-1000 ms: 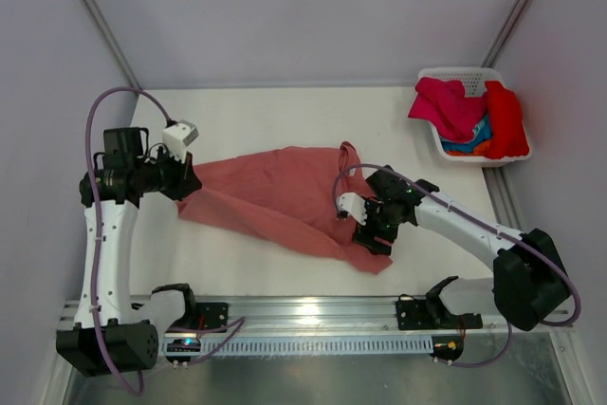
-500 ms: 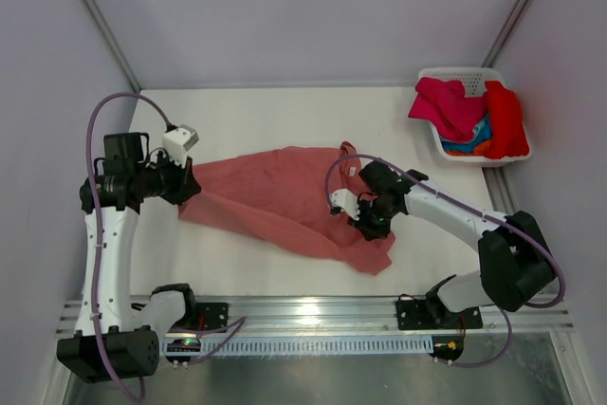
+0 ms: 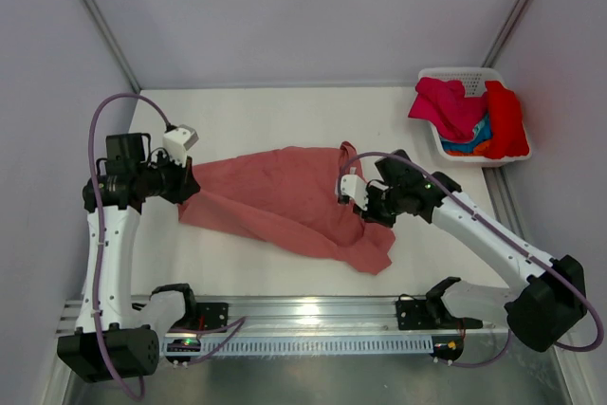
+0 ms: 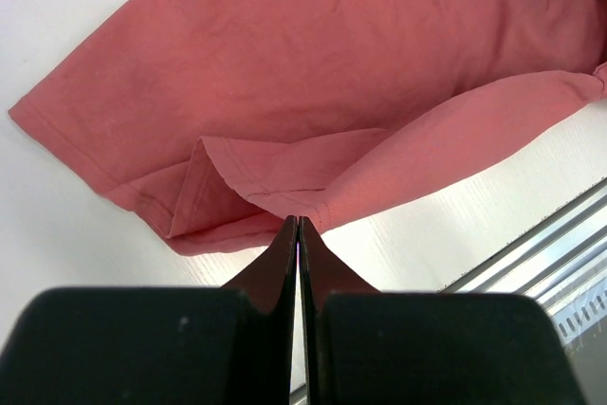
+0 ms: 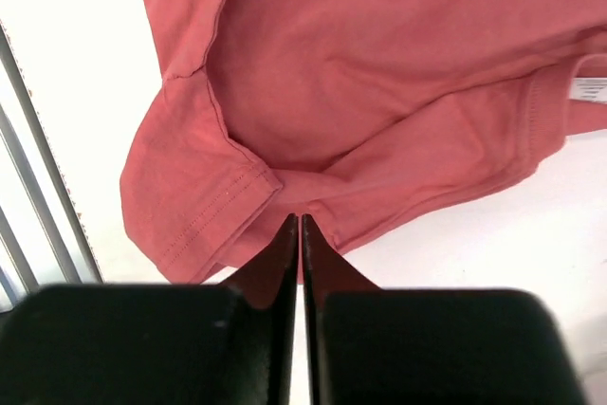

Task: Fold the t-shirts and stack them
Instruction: Flatten the tshirt out

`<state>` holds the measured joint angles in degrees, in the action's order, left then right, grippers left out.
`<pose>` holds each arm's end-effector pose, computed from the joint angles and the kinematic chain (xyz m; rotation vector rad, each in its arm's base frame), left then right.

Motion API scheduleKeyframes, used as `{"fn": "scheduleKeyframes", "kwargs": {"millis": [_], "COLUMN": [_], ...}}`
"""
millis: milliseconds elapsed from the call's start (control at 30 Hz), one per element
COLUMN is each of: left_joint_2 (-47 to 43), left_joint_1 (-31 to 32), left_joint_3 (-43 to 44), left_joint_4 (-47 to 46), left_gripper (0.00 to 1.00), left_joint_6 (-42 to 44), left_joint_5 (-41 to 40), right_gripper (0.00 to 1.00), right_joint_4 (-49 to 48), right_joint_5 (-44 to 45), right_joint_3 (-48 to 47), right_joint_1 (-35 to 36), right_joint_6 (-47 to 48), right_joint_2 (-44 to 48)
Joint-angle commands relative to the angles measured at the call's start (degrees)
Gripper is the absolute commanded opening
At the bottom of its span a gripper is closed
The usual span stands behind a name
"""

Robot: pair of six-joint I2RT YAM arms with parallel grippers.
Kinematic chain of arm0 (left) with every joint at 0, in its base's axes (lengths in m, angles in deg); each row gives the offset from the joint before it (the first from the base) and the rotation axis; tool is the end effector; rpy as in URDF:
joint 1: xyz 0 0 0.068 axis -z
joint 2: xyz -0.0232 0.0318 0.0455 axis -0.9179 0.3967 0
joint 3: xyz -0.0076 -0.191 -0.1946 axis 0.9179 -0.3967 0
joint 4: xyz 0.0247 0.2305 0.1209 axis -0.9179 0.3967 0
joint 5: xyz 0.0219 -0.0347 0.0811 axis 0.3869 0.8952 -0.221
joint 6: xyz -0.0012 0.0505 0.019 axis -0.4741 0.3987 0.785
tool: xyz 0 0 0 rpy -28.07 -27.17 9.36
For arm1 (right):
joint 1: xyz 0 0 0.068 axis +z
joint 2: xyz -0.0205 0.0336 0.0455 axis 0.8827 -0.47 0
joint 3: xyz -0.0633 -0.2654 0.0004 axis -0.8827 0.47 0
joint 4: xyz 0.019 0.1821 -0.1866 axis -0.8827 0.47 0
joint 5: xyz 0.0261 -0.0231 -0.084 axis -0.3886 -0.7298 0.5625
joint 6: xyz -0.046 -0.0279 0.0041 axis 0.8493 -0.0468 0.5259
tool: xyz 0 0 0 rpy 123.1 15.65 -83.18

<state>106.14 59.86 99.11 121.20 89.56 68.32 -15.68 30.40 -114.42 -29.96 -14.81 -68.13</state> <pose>0.1837 0.0028 0.3508 0.5241 2.2731 -0.4457 0.1836 0.1292 0.2573 -1.7076 1.9608 0.3844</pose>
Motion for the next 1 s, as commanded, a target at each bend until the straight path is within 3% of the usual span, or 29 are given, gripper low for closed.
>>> {"fn": "scheduleKeyframes", "kwargs": {"millis": [0,100,133,567,900,933,967], "left_joint_2": [-0.73,-1.00,-1.00,-1.08,-1.00,-1.00,-1.00], "left_joint_1": [-0.18,-0.27,-0.27,-0.27,-0.27,-0.27,-0.27], "left_joint_3": [-0.32,-0.76,-0.84,-2.16,-2.95,-3.04,-3.13], "left_joint_4": [-2.42,-2.69,-2.69,-2.78,-3.39,-3.30,-3.39], "left_gripper": [0.00,0.00,0.00,0.00,0.00,0.00,0.00], "left_joint_6": [-0.95,-0.95,-0.95,-1.13,-1.39,-1.31,-1.31], "left_joint_5": [-0.46,-0.37,-0.37,-0.46,-0.63,-0.55,-0.55], "right_gripper": [0.10,0.72,0.73,0.70,0.66,0.63,0.40], "right_joint_4": [-1.02,-0.49,-0.66,-2.60,-1.98,-1.98,-1.72], "right_joint_5": [-0.55,-1.00,-1.17,-3.72,-4.16,-4.16,-4.25], "right_joint_3": [-2.25,-1.11,-0.67,1.00,1.62,1.71,1.71], "right_joint_1": [-0.11,-0.11,-0.11,-0.19,-0.11,-0.19,-0.19], "right_joint_6": [-0.08,-0.69,-0.96,-0.43,-0.08,-0.08,0.09], "right_joint_2": [0.74,-2.60,-3.31,-12.98,-15.09,-15.18,-15.27]}}
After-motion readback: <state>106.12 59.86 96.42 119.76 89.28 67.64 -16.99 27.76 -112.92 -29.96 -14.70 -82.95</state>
